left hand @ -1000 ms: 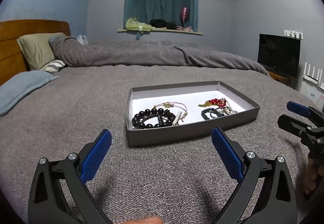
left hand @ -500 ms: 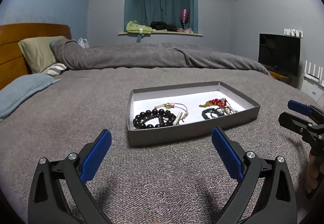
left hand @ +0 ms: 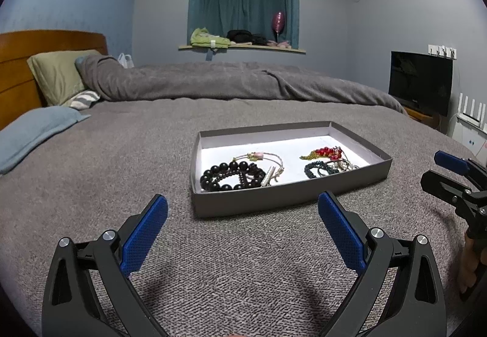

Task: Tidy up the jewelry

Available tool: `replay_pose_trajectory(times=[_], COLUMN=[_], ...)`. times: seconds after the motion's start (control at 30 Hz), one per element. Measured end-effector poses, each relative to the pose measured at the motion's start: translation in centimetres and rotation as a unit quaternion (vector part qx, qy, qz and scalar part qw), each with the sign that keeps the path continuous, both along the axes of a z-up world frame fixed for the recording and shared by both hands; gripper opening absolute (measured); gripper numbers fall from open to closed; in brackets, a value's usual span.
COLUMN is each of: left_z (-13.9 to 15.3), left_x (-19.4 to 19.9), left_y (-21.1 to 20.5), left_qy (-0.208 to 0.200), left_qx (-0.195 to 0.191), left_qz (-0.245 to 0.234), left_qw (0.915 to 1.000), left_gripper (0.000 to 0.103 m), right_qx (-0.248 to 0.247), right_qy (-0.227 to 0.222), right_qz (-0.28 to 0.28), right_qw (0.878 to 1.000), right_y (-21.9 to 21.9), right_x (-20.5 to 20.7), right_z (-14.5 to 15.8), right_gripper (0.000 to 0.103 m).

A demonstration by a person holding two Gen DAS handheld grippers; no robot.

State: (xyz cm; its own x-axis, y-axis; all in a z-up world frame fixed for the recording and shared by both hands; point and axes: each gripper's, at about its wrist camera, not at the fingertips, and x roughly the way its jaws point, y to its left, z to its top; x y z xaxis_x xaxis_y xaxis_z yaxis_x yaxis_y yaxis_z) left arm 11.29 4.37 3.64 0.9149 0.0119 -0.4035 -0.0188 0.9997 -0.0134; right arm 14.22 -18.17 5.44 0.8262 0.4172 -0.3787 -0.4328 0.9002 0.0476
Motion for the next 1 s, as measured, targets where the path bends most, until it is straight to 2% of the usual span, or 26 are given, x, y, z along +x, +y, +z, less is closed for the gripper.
replay_pose_trajectory(times=[1.0], left_z=[0.04], left_x=[-0.08], left_y=[-0.01], left_qy=[-0.002], left_qx=[0.003], left_qz=[0.000], left_qw=[1.0000], left_gripper=[0.098], right_qx=[-0.004], right_qy=[-0.005], right_qz=[0.001], right_qw=[1.000], right_y=[-0.07], right_x=[0.06], right_z=[0.18], right_gripper=[0.097])
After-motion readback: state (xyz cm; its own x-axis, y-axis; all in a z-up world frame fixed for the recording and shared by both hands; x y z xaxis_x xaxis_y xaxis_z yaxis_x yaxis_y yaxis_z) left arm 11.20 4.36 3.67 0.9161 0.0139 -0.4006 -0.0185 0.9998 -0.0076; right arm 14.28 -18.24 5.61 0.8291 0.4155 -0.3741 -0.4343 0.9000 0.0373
